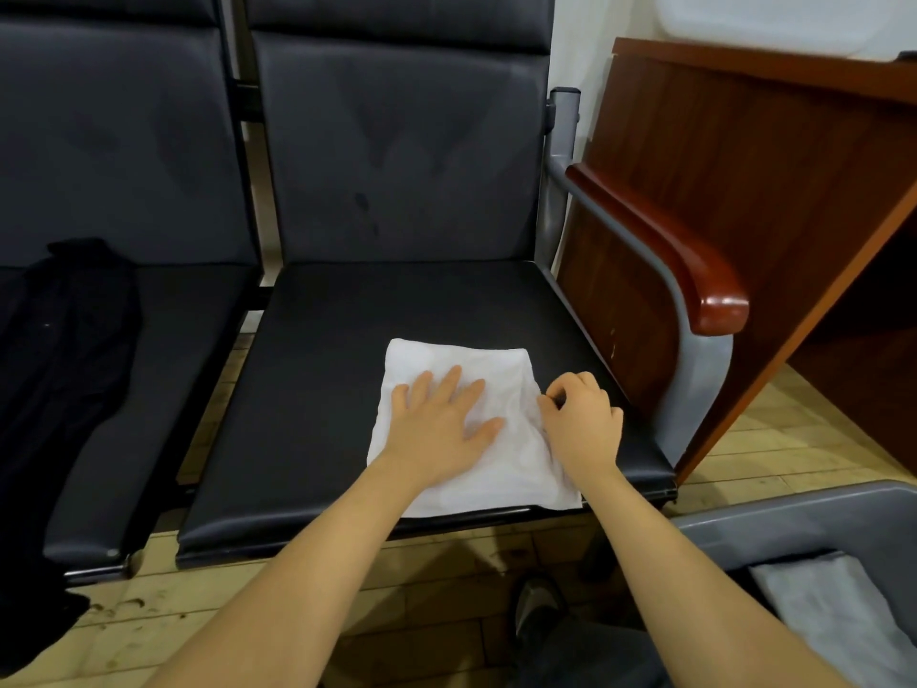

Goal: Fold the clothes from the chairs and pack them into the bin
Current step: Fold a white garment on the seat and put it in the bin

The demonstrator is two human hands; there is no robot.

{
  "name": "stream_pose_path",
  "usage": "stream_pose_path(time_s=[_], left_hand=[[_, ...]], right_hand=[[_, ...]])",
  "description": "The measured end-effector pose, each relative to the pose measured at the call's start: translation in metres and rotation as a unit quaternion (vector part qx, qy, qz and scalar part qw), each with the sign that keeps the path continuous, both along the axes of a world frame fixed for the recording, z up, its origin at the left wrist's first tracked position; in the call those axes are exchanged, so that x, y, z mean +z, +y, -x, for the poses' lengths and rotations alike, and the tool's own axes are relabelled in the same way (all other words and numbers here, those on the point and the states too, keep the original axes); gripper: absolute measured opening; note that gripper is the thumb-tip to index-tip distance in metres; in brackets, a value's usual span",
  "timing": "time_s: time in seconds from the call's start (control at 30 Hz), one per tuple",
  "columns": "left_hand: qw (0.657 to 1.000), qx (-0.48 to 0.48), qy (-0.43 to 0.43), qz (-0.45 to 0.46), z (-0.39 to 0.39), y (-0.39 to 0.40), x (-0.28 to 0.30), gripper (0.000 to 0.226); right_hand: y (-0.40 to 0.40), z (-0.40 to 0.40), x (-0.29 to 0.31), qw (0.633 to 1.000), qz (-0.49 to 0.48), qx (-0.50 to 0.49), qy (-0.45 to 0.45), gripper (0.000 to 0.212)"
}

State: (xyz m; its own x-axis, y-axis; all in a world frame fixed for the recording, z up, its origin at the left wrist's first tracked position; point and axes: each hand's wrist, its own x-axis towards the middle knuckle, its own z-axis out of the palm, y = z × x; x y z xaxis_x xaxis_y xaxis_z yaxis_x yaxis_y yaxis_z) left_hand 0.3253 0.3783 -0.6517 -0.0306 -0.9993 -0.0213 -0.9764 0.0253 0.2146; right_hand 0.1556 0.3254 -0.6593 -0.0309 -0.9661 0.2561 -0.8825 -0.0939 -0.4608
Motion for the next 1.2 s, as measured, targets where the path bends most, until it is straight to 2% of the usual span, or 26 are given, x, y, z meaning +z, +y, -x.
stream_pose_path(time_s=[0.13,0.27,0.33,0.4,0.43,0.5,0.6,0.77,0.9,0.97,1.03,1.1,1.2], left_hand=[[0.997,0.028,-0.027,0.074,-0.004,-0.012,0.004,0.051],[0.989,0.074,-0.074,0.109,-0.019,-0.027,0.003,0.050],[0.987,0.058,-0.058,0.140,-0.027,-0.034,-0.001,0.050],[0.985,0.008,-0.029,0.172,-0.029,-0.036,-0.008,0.053],[0.986,-0.007,-0.023,0.167,-0.029,-0.036,-0.011,0.057],[0.996,0.014,-0.013,0.086,-0.031,-0.036,-0.019,0.056],[0.998,0.057,-0.018,0.016,-0.034,-0.039,-0.023,0.059],[0.996,0.083,-0.035,0.019,-0.030,-0.036,-0.018,0.061],[0.978,0.178,-0.034,0.101,-0.026,-0.029,-0.014,0.058],[0.972,0.213,-0.049,0.085,-0.027,-0.022,-0.010,0.057],[0.972,0.210,-0.080,0.065,-0.026,-0.014,-0.008,0.056],[0.974,0.199,-0.090,0.069,-0.027,-0.009,-0.008,0.054],[0.977,0.193,-0.038,0.077,-0.028,-0.005,-0.005,0.048]], right_hand=[[-0.020,-0.010,0.006,0.998,-0.017,-0.001,-0.055,0.016],[-0.043,-0.027,0.010,0.994,-0.082,-0.044,-0.050,0.029],[-0.051,-0.036,0.007,0.994,-0.090,-0.040,-0.045,0.023],[-0.057,-0.040,0.003,0.996,-0.039,-0.040,-0.064,0.008],[-0.059,-0.042,0.003,0.996,-0.012,-0.048,-0.071,0.004],[-0.064,-0.042,0.004,0.996,0.013,-0.072,-0.052,0.007],[-0.074,-0.042,0.001,0.996,-0.010,-0.086,0.010,0.010],[-0.070,-0.042,0.007,0.997,-0.016,-0.072,-0.026,0.027],[-0.044,-0.052,0.023,0.999,0.011,-0.023,-0.027,0.040],[-0.028,-0.056,0.012,0.999,-0.014,-0.005,0.046,0.048],[-0.017,-0.051,-0.001,0.991,-0.037,-0.035,0.121,0.054],[-0.015,-0.045,-0.003,0.988,-0.048,-0.066,0.134,0.053],[-0.013,-0.046,0.002,0.993,-0.063,-0.016,0.098,0.038]])
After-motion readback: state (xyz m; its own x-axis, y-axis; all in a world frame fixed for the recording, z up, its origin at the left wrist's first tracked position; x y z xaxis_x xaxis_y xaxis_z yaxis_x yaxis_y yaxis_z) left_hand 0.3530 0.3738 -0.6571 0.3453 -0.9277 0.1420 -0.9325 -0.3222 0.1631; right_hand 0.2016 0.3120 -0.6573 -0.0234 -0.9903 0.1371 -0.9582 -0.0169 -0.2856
